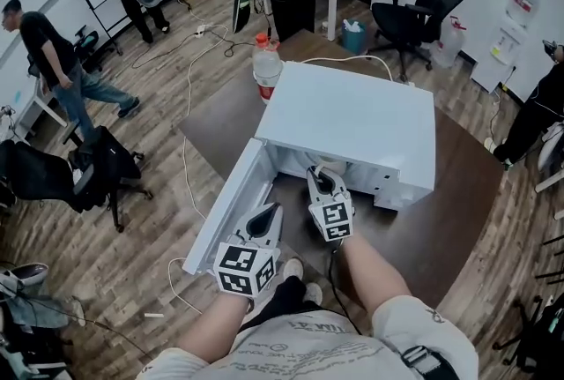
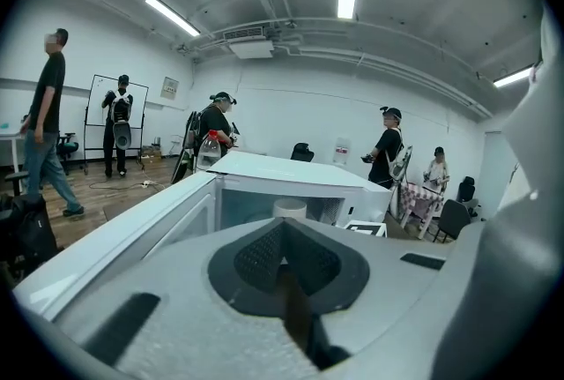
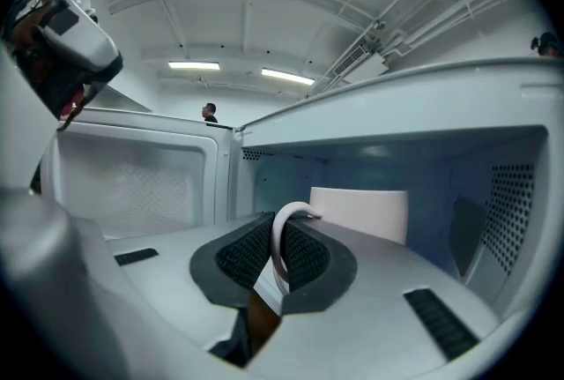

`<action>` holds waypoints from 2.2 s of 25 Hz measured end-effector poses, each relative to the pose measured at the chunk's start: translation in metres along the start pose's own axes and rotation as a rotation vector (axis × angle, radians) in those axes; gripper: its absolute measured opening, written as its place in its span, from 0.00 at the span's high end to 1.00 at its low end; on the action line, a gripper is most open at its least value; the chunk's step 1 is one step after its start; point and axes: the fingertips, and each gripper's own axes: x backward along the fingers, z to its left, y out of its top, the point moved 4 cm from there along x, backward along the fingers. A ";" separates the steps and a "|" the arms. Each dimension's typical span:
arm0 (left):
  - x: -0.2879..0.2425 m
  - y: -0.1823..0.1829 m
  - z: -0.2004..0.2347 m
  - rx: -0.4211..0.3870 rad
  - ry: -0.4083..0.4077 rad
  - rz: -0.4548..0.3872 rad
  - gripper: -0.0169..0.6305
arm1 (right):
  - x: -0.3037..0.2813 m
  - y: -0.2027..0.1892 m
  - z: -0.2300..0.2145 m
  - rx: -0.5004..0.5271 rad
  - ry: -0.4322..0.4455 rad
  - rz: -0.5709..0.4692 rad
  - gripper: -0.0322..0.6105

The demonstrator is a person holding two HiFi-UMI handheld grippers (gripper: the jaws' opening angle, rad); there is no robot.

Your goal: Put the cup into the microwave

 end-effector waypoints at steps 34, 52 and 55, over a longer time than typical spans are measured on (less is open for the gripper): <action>-0.012 0.004 0.017 -0.014 0.024 0.019 0.95 | -0.065 -0.038 -0.041 -0.048 -0.106 0.176 0.78; -0.023 0.019 0.013 -0.009 0.023 -0.034 0.95 | 0.007 -0.002 -0.031 -0.164 -0.202 0.103 0.93; -0.024 0.027 0.012 -0.004 0.028 -0.071 0.95 | 0.026 0.021 -0.018 -0.177 -0.193 0.082 0.93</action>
